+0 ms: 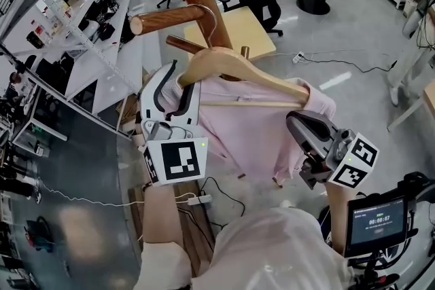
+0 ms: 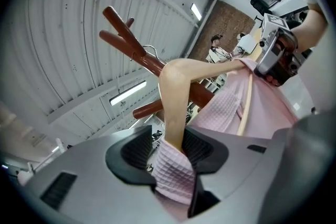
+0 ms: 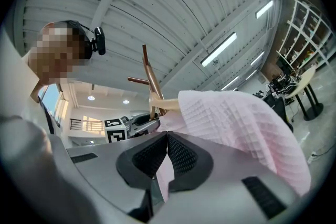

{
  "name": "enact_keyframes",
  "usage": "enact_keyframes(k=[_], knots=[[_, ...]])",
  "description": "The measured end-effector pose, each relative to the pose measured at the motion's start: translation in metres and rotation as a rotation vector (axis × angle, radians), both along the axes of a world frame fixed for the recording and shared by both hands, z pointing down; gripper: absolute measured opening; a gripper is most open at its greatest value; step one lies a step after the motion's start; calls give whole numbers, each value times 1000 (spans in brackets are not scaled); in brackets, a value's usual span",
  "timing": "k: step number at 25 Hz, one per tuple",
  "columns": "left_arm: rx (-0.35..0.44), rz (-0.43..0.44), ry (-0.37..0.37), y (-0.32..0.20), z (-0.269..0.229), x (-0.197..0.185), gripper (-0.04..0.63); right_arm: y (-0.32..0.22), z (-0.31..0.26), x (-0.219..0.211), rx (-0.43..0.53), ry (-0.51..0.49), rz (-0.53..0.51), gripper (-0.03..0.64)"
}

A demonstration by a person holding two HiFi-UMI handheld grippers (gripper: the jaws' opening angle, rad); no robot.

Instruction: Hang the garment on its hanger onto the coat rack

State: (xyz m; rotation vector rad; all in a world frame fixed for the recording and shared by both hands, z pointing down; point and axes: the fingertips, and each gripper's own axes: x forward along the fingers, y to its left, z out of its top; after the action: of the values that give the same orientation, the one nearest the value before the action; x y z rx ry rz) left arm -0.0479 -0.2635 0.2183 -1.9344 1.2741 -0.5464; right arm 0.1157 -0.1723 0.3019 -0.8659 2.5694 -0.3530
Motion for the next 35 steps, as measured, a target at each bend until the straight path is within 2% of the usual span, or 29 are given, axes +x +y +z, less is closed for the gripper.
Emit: enact_keyframes(k=[6,9,11,20,30,32,35], knots=[[13,17,39,18,-6,-11,214,3,2,-4,-10,-1,-21,9],[23,50,54,37,-15,-11,215,7,1,-11,-8,2,-56,9],[29,28,61,50,-17,-17,215,11,1,-17,-7,2,-87,9],[50,-175,85,81,-29,-81,215,6,-15,-63,-2,-9,-257,9],[26,-475,176,160,-9,-197,215,24,-12,-184,-11,4,-573,9],[19,-525,226,182,5,-216,215,32,-4,-209,-14,15,-627,9],[-13,-587,350,212,32,-238,215,47,2,-241,-21,29,-700,9]])
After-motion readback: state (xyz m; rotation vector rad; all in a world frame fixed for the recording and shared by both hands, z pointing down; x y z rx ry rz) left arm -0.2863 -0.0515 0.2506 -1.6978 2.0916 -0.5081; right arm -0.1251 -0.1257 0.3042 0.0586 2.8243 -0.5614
